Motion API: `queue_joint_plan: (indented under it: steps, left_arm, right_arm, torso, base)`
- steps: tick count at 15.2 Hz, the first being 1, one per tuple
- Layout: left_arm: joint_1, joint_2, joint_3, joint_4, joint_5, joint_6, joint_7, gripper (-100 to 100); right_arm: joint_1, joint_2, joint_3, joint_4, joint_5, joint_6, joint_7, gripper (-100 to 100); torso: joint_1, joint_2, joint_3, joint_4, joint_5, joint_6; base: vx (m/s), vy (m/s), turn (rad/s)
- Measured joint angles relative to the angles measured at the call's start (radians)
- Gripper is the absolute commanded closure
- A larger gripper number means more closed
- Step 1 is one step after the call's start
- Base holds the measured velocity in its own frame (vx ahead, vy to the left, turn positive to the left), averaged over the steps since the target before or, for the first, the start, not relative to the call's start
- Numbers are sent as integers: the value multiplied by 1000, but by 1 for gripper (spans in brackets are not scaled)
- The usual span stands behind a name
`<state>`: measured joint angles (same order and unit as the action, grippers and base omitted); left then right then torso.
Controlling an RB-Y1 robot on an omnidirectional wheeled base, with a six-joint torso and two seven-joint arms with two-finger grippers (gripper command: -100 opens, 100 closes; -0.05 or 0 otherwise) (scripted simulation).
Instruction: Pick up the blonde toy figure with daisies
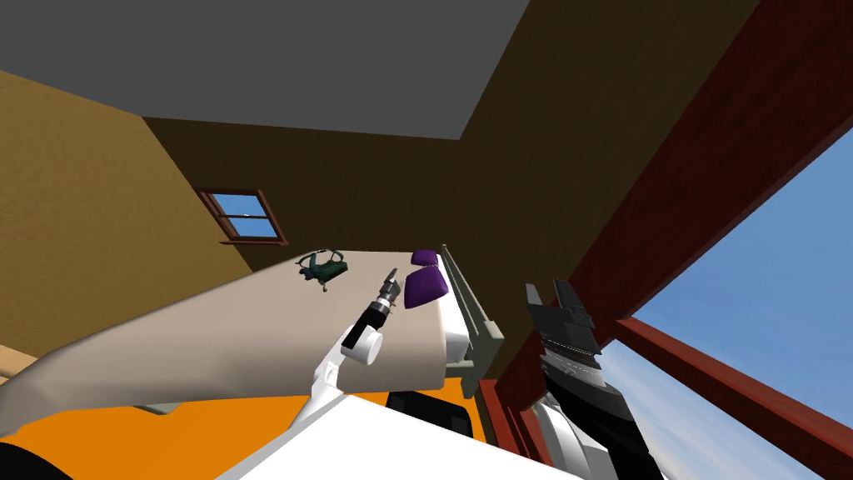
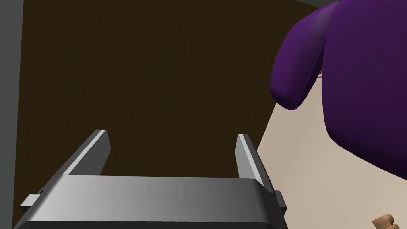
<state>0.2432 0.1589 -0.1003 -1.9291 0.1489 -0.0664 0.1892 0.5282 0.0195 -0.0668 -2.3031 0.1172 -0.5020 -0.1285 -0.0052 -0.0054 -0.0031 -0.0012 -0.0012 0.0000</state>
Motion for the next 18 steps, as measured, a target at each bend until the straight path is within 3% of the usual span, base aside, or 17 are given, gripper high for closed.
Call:
queue_joint_plan:
  steps: [7, 18]
  left_arm:
    - [-54, -4, 13, 135, 15, 66, 12, -100]
    - [-78, -6, 49, 338, 27, 129, 11, -100]
  right_arm:
    - [0, 0, 0, 0, 0, 0, 0, 0]
    - [0, 0, 0, 0, 0, 0, 0, 0]
  torso:
    - [3, 1, 0, 0, 1, 0]
    - [5, 1, 0, 0, 1, 0]
  base:
    - [54, -40, 17]
    - [53, -18, 23]
